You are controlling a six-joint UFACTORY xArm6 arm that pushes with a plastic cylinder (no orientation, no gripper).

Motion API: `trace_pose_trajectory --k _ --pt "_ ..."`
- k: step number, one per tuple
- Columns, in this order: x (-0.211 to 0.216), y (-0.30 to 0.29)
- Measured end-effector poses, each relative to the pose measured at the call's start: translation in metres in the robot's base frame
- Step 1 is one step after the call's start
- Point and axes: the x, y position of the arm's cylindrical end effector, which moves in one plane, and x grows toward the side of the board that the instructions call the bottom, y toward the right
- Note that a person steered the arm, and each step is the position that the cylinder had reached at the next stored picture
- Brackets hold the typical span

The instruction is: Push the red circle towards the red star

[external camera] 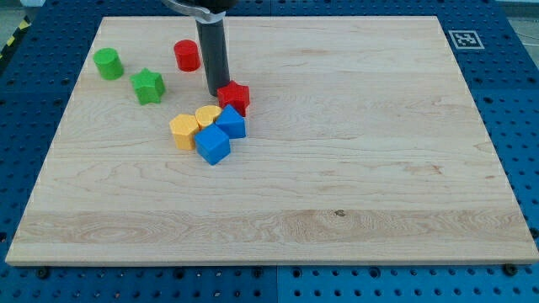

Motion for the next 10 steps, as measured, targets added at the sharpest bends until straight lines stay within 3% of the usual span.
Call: trace_pose_trajectory --k 4,8,10 --pt "-0.160 0.009" --pt "-0.174 -0.172" --pt "-0.174 -0.147"
